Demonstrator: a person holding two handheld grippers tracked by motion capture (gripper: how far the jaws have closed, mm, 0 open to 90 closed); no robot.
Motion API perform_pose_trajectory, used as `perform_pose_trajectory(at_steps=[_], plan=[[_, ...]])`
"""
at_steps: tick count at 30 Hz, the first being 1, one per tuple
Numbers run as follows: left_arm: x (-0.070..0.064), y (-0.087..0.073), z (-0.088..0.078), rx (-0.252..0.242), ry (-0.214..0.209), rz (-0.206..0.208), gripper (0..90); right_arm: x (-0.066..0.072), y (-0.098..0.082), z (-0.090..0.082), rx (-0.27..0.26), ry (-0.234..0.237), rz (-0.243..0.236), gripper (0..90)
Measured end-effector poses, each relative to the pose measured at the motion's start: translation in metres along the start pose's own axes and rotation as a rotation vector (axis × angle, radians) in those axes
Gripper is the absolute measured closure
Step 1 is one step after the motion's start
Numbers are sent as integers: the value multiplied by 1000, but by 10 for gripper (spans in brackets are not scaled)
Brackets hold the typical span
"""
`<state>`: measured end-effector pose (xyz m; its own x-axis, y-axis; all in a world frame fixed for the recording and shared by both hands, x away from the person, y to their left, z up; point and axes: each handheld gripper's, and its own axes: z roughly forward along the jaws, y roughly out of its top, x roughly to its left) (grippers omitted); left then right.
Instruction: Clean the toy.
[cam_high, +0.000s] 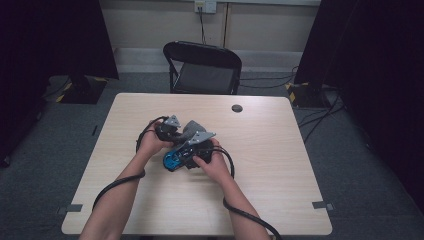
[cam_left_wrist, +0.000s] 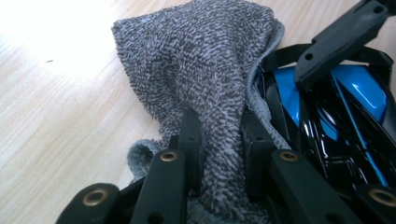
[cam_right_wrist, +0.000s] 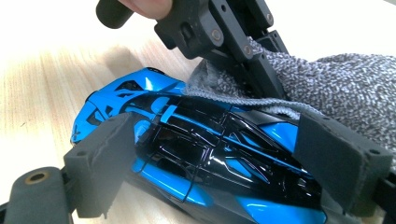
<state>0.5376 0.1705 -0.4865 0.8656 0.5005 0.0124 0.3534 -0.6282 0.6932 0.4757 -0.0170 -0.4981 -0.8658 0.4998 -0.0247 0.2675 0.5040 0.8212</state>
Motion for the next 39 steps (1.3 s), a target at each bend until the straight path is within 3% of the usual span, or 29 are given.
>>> perform_pose_trajectory(at_steps=[20,39], plan=[[1,-12,-18,37,-15,24,747,2,1,1,-2,4,3,125],[-2,-37,-42,28,-4,-15,745,3,1,1,-3,3,0,125]])
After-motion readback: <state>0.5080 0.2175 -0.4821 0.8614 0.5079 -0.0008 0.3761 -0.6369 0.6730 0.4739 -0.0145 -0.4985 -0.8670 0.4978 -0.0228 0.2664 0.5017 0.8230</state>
